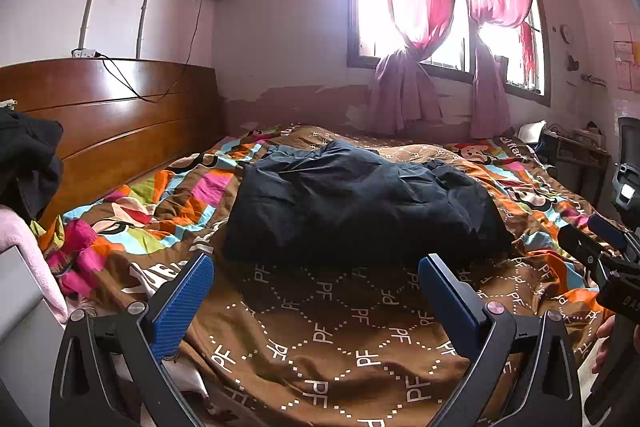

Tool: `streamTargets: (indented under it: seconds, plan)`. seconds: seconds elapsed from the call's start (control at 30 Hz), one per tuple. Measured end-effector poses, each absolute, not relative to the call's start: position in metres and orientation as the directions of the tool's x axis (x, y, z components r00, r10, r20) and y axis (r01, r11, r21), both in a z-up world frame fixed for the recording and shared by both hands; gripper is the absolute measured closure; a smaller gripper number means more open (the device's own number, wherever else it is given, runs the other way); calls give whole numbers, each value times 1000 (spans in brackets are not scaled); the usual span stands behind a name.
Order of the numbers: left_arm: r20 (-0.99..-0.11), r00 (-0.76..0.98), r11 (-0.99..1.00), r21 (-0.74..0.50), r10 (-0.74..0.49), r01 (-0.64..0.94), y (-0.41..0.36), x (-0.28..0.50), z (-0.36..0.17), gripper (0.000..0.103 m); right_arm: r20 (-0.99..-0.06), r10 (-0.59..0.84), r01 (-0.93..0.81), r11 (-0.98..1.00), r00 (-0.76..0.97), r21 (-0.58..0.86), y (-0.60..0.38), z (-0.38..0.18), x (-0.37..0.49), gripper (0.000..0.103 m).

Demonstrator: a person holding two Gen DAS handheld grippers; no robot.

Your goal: Fold large clothes

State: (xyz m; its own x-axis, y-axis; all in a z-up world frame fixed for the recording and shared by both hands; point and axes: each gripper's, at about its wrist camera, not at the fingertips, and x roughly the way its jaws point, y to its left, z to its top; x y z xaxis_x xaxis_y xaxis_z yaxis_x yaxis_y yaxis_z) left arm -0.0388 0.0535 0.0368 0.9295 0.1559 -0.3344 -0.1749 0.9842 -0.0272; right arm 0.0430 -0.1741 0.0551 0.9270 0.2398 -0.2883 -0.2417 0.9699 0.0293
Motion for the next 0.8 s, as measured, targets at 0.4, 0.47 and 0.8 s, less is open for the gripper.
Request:
streamTargets:
  seconds: [0.4,0.47,0.8]
  plan:
    - [-336,930,985,-37,149,-171,55,-40,37,0,-288,243,-245,969,926,31,-174,54,43,1]
    - [-334,931,985,-33,148,-168,54,-41,37,0,-289,243,-245,969,926,32,-174,53,42,1]
    - [-331,933,987,-22,143,-159,53,-41,38,0,-289,244,-245,969,926,31,-174,54,42,1]
